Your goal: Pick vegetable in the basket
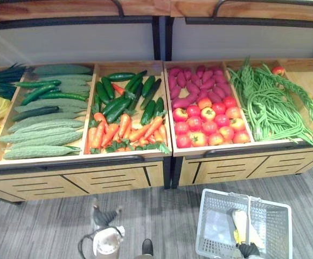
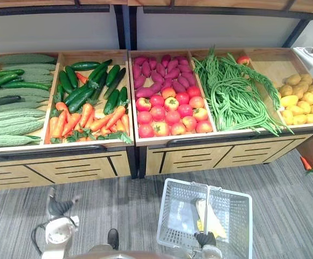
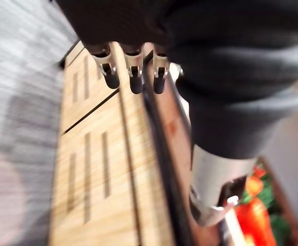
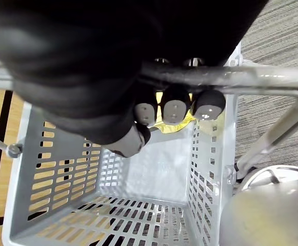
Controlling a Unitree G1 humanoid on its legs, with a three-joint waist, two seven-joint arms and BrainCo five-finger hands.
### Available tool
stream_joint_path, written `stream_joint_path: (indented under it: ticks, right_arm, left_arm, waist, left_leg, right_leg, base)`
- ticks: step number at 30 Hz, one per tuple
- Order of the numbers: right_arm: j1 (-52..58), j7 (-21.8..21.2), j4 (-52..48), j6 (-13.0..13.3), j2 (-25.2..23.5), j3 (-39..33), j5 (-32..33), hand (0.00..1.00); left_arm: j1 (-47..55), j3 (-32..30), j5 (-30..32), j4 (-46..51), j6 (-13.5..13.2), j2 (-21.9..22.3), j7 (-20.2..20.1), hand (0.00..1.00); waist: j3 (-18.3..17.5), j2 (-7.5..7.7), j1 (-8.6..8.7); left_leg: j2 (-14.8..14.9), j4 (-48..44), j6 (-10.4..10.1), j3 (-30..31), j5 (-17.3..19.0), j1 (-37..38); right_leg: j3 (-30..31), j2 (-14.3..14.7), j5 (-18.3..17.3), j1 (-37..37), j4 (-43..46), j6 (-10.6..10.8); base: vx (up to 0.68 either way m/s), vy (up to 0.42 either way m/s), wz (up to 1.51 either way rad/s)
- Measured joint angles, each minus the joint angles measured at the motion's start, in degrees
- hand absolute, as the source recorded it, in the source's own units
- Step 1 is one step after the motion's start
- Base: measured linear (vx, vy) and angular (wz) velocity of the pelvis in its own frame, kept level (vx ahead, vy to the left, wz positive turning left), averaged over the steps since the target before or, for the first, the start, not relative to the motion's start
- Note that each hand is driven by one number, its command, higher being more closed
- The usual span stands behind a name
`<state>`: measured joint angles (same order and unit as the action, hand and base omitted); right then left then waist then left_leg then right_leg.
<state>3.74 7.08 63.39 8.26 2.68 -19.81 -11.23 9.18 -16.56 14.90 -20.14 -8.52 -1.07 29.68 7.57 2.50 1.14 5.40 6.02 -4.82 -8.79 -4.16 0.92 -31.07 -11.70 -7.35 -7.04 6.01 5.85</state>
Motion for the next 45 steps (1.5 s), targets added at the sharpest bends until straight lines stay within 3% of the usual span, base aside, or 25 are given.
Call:
stream_joint_path:
  ticks: [6,9,12,17,20,31,45]
  right_arm:
    - [1.41,0.04,-0.24,-0.21,-0.3,0.64,-0.06,1.0]
    - [1.31,-0.06,-0.38,-0.45,-0.23,2.04,-0.1,1.0]
    - [1.25,-0.2,-0.84,-0.46,-0.1,2.96,-0.78,1.0]
    - [0.89,-1.54,-2.4,-0.35,0.67,5.21,-2.33,1.0]
    - [0.81,-2.13,-3.49,-0.15,0.96,5.23,-2.34,1.0]
    - [-1.33,-2.48,-7.44,0.62,1.34,6.89,-2.28,1.0]
    - [-2.82,-2.42,-10.82,1.37,2.02,9.33,-2.2,1.0]
  left_arm:
    - [-3.55,-3.58,3.93,8.23,0.32,0.19,5.42,0.0]
    - [-6.72,-3.56,6.87,7.43,2.39,-3.37,5.75,0.0]
    - [-10.88,-3.01,11.21,1.16,4.34,-10.5,5.43,0.0]
    - [-18.09,-1.22,15.37,-10.19,8.03,-20.7,0.84,0.0]
    - [-21.34,0.86,15.7,-12.44,8.84,-23.19,-1.16,0.0]
    - [-32.26,10.08,22.07,-12.72,9.0,-27.9,-3.68,0.0]
    - [-39.54,11.9,22.38,-15.13,9.16,-29.25,-4.15,0.0]
  waist:
    - [-2.35,0.1,0.11]
    - [-2.76,0.24,0.21]
    - [-2.81,0.27,0.39]
    - [-2.72,0.15,0.41]
    - [-2.55,-0.06,0.39]
    - [2.11,-0.81,0.53]
    - [6.78,-0.45,0.55]
  left_leg:
    - [0.11,0.0,-0.05,-1.63,-0.17,0.27]
    - [0.46,-0.01,-0.09,-2.49,-0.19,0.21]
    - [0.92,0.0,-0.23,-3.54,-0.1,0.37]
    - [1.86,-0.01,-0.57,-5.93,0.06,-0.14]
    - [1.95,-0.03,-0.68,-6.49,-0.05,-1.34]
    - [2.46,-0.08,-1.2,-9.57,-0.87,-4.87]
    - [2.44,-0.44,-1.73,-11.1,-1.86,-7.83]
  right_leg:
    - [1.14,0.1,0.4,0.09,-0.51,0.6]
    - [1.91,0.54,0.43,0.81,-0.89,0.59]
    - [2.87,1.06,0.42,0.96,-1.17,0.58]
    - [5.21,1.86,0.44,3.01,-1.18,0.56]
    - [6.17,1.83,0.44,4.93,-0.46,0.56]
    - [10.41,1.75,0.48,12.07,2.73,0.49]
    - [13.1,1.44,0.49,17.02,5.13,0.46]
  base:
    - [0.05,-0.012,-0.11]
    - [0.07,-0.024,-0.12]
    - [0.02,-0.032,-0.12]
    - [0.0,-0.023,-0.22]
    - [0.0,0.004,-0.12]
    - [-0.01,0.008,-0.15]
    - [0.02,0.005,-0.05]
